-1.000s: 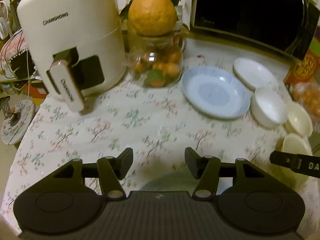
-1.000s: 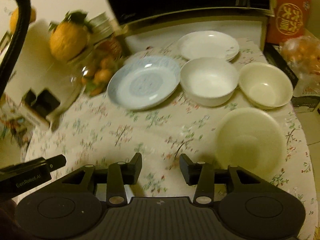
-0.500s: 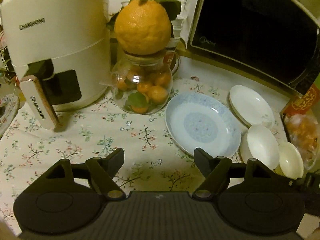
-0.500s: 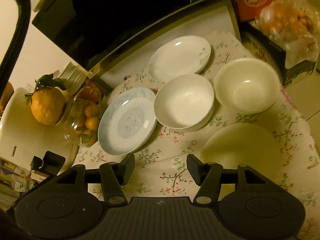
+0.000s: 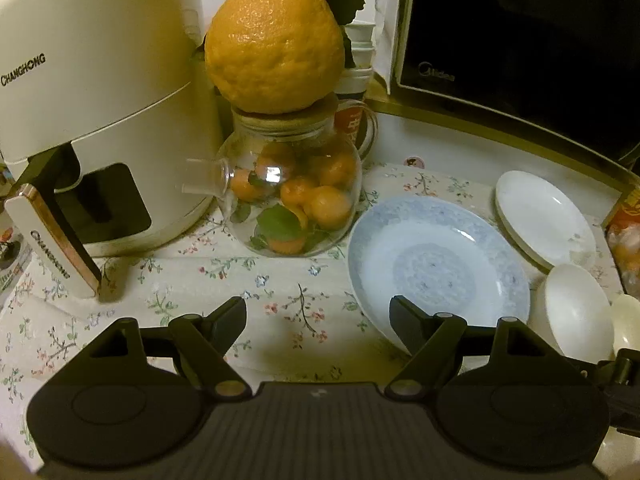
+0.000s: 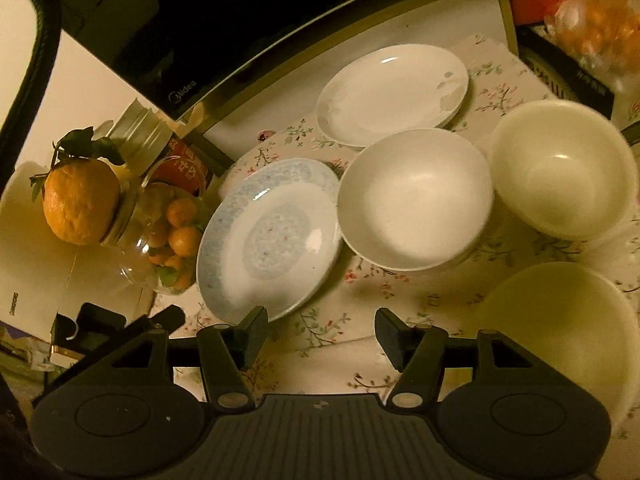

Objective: Organize plates and bowls

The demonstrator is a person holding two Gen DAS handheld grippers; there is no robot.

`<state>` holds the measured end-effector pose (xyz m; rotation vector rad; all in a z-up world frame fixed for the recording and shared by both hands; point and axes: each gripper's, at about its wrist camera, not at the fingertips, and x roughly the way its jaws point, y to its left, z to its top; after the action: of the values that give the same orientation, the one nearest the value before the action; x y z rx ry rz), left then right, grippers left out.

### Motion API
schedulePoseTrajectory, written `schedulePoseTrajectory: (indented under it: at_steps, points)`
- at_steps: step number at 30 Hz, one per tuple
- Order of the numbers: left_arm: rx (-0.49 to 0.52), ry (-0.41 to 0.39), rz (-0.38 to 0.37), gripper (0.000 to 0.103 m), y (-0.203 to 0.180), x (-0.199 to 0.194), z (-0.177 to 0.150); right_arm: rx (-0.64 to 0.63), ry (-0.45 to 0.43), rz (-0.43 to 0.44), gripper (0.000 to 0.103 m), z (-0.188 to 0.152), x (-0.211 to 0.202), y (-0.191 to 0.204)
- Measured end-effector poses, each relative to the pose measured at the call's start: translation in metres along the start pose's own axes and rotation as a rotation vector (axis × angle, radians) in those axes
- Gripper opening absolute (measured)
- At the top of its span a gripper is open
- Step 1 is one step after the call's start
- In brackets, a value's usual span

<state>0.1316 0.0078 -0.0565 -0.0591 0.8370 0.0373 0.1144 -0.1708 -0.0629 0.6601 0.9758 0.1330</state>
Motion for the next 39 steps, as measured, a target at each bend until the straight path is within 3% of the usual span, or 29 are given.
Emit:
schedulePoseTrajectory:
  at_steps: [6,13,31,39]
  points:
    - [0.024,-0.014,0.023,0.076,-0.003,0.007,0.001,0.022,-0.021,-0.052,0.059,0.002,0.019,-0.004]
    - [0.039,-0.003,0.026,0.076,-0.011,0.016,0.0,0.096,-0.04,-0.06,0.059,0.004,0.023,-0.008]
    - [0.021,0.034,0.005,0.076,-0.022,0.046,0.004,0.11,-0.048,-0.083,0.059,0.008,0.046,-0.005]
    - [-0.017,0.082,-0.028,0.067,-0.02,0.059,0.002,0.151,-0.022,-0.065,0.055,0.004,0.055,-0.006]
